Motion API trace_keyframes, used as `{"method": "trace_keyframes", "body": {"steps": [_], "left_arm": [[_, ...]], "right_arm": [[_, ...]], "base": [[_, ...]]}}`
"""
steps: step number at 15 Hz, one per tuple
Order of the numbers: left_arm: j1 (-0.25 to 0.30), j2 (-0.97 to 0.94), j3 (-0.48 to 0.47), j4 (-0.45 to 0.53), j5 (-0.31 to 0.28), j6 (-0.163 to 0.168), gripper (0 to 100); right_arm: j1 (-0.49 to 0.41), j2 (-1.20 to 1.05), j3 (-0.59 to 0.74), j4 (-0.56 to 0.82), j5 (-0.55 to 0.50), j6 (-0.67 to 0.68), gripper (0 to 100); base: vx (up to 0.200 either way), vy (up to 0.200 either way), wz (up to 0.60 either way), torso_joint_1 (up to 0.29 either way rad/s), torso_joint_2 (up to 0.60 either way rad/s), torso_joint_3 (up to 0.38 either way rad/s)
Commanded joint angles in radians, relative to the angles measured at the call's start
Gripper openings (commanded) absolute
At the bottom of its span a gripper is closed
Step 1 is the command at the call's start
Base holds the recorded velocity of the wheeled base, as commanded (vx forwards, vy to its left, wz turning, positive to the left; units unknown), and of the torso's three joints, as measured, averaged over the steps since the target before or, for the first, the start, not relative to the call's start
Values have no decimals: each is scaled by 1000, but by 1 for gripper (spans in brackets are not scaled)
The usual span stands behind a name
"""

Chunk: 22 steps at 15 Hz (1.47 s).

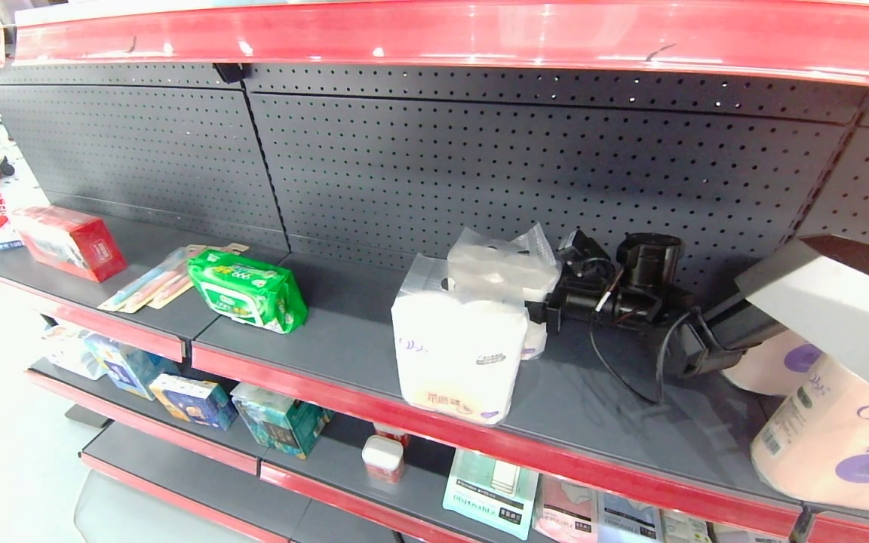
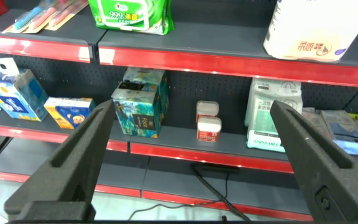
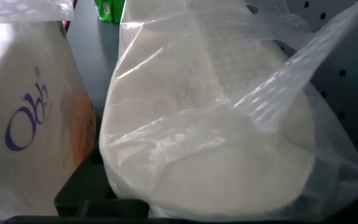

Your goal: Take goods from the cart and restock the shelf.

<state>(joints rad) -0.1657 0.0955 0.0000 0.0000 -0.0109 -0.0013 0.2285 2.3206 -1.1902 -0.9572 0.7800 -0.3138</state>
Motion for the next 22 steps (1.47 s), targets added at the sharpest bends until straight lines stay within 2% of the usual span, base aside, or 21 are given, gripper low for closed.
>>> {"method": "trace_keyframes", "body": {"steps": [1, 6, 22], "left_arm": [[0, 1, 0, 0, 0, 0, 100], [0, 1, 0, 0, 0, 0, 100], [0, 1, 0, 0, 0, 0, 100]], "right_arm": [[-6, 2, -8, 0, -4, -1, 0], [-5, 2, -34, 5, 7, 16, 0], [5, 0, -3, 26, -5, 24, 0]], "base": [[0, 0, 0, 0, 0, 0], [0, 0, 0, 0, 0, 0], [0, 0, 0, 0, 0, 0]]}}
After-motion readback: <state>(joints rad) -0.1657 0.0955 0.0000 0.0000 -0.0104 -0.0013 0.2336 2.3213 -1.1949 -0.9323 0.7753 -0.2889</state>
